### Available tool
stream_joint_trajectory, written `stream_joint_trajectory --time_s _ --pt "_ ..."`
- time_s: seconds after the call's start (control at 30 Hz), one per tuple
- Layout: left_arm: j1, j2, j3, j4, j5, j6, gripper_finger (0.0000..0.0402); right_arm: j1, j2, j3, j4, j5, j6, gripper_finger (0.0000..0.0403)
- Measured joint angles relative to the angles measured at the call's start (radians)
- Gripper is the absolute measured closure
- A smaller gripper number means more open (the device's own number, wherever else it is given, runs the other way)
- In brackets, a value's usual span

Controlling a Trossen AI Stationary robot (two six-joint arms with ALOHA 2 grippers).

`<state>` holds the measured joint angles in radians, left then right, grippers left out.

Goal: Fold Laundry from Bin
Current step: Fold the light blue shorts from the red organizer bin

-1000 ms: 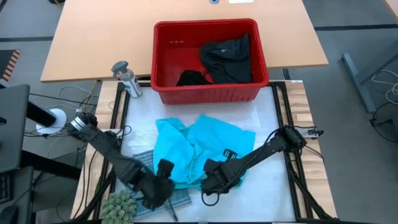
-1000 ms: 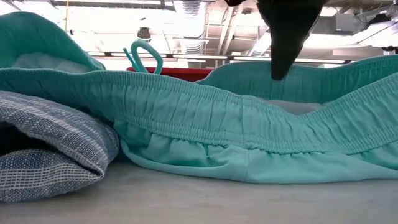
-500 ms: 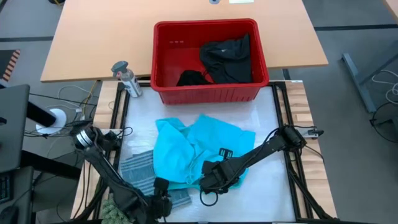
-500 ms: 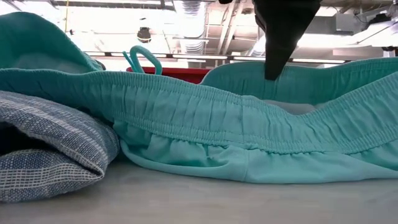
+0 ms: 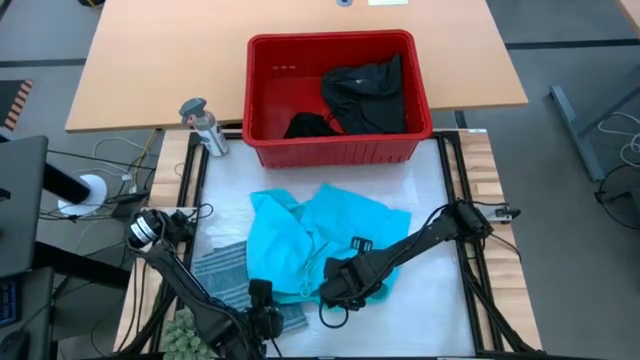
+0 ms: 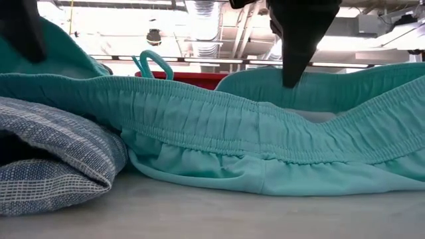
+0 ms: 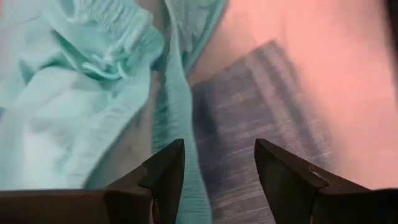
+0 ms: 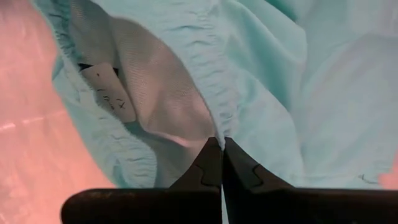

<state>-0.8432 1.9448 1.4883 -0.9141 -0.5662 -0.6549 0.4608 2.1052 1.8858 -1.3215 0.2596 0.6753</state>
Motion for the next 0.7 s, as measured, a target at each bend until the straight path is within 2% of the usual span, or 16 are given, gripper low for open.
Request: stream_joint_trajectory --time_s 0.23,0.43,0.6,0.7 --pt "0.021 0.089 -0.001 -0.071 0.008 -0.016 0.0217 0.001 0.0 0.0 0.002 -0.012 -0.007 0.0383" --pt "0.051 0.064 -0.001 -0.169 -0.011 -0.097 0.0217 0.003 0.0 0.0 0.022 -0.028 -0.019 0.0383" --pt "0.061 0.027 0.003 -0.163 -0.029 -0.1 0.0217 0.004 0.0 0.0 0.032 -0.03 -0.022 0.0383" --pt "0.071 0.028 0.005 -0.168 0.022 -0.078 0.0217 0.004 0.0 0.0 0.041 -0.03 -0.023 0.0383"
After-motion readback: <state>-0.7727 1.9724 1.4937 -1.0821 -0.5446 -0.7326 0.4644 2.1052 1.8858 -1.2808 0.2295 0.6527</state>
